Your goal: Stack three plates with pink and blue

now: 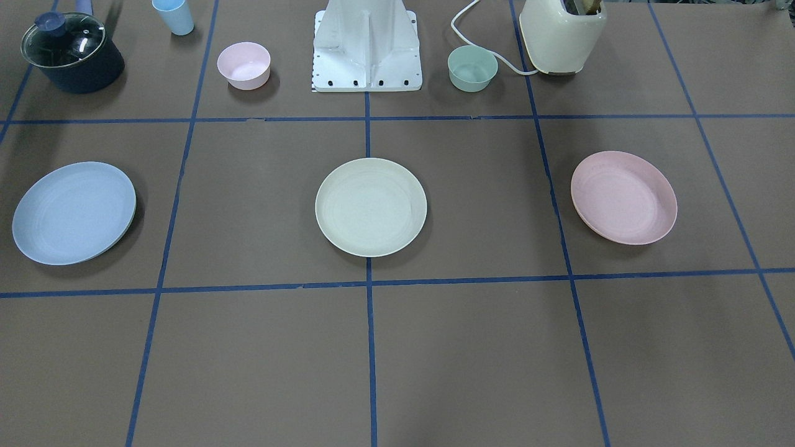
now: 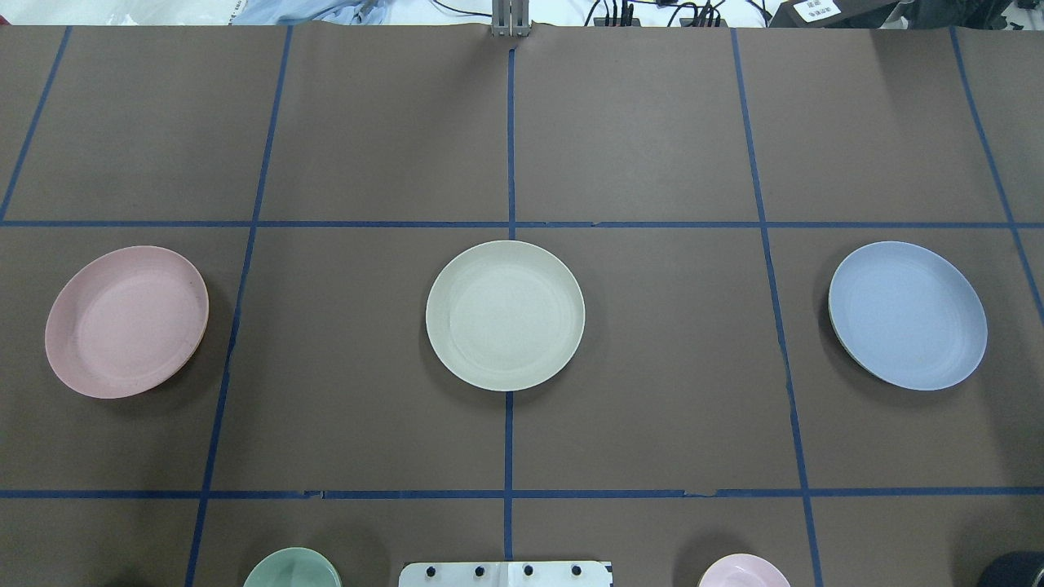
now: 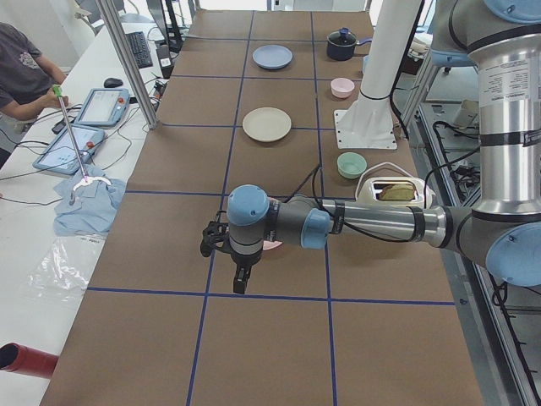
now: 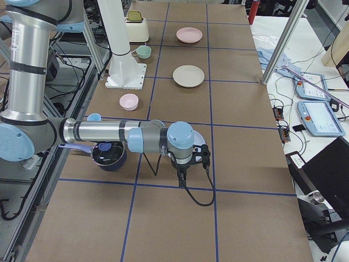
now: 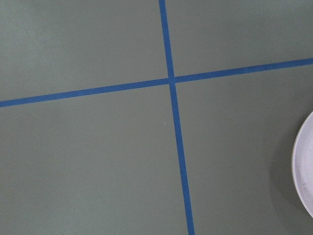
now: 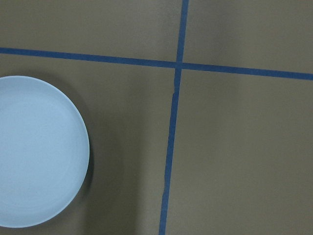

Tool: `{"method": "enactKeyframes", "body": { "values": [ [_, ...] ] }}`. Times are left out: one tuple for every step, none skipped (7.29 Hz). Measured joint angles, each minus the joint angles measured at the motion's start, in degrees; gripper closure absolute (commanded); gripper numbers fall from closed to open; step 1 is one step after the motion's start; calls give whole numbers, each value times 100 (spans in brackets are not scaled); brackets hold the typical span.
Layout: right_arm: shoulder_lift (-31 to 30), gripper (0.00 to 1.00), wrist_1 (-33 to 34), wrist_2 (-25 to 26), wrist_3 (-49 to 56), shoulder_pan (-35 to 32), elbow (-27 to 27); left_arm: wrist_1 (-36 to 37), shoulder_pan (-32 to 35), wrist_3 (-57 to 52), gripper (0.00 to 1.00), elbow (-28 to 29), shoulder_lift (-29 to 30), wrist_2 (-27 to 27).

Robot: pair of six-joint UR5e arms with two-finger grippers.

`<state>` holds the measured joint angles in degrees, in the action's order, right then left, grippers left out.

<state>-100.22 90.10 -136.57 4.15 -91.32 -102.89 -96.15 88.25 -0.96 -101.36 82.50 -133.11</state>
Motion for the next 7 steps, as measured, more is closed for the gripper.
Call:
{"method": "enactKeyframes", "body": {
  "values": [
    [-6,0,-9,-11,-1,0,10,-126,-16,13,0,-14,76,-50],
    [0,0,-24,-25,0,0,5,-400,-20,16,0,-3,188,-158],
    [33,0,-39,-26,4,0,-31,-721,-25,19,0,138,285,-241],
    [67,0,-46,-15,8,2,-79,-1011,-39,41,0,410,333,-276],
    [72,0,-46,-7,7,5,-105,-1380,-65,255,0,706,316,-293],
    [51,0,-46,-5,0,8,-112,-1811,-161,755,0,878,192,-332],
    [31,0,-46,-2,-27,8,-117,-2356,-387,1399,0,956,-14,-389]
  ]
}}
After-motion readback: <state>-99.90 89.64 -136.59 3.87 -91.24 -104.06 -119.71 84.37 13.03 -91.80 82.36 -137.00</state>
